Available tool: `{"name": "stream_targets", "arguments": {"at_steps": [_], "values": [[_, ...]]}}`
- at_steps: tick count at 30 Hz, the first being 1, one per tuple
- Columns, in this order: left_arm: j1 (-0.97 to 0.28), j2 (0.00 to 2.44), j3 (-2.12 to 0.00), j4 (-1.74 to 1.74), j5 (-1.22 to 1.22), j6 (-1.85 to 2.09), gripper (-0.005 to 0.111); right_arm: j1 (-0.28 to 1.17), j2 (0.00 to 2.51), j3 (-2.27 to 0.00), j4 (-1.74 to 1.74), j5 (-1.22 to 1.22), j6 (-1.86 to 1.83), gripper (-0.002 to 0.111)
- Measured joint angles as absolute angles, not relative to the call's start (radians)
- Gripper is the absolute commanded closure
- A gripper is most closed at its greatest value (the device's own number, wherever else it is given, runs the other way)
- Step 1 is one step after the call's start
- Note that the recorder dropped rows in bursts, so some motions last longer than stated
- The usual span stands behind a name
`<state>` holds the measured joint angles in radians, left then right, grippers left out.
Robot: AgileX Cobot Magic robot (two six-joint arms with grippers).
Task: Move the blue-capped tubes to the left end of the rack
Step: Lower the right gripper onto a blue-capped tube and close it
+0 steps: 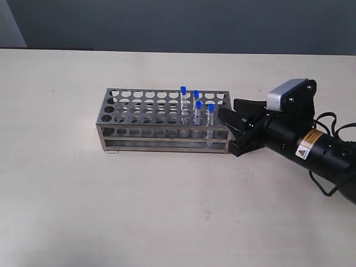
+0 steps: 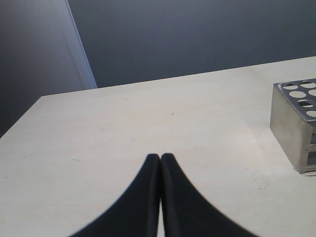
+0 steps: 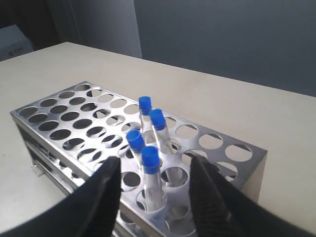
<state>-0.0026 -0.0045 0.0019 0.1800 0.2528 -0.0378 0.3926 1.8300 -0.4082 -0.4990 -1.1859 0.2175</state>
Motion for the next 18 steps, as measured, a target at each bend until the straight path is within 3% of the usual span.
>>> {"name": "stream_targets", "arguments": {"at_steps": [18], "values": [[-0.003, -0.004, 0.002, 0.18, 0.253, -0.038, 0.106, 0.393, 1.909, -0.519, -0.577, -1.158, 0.225, 0.065]]}}
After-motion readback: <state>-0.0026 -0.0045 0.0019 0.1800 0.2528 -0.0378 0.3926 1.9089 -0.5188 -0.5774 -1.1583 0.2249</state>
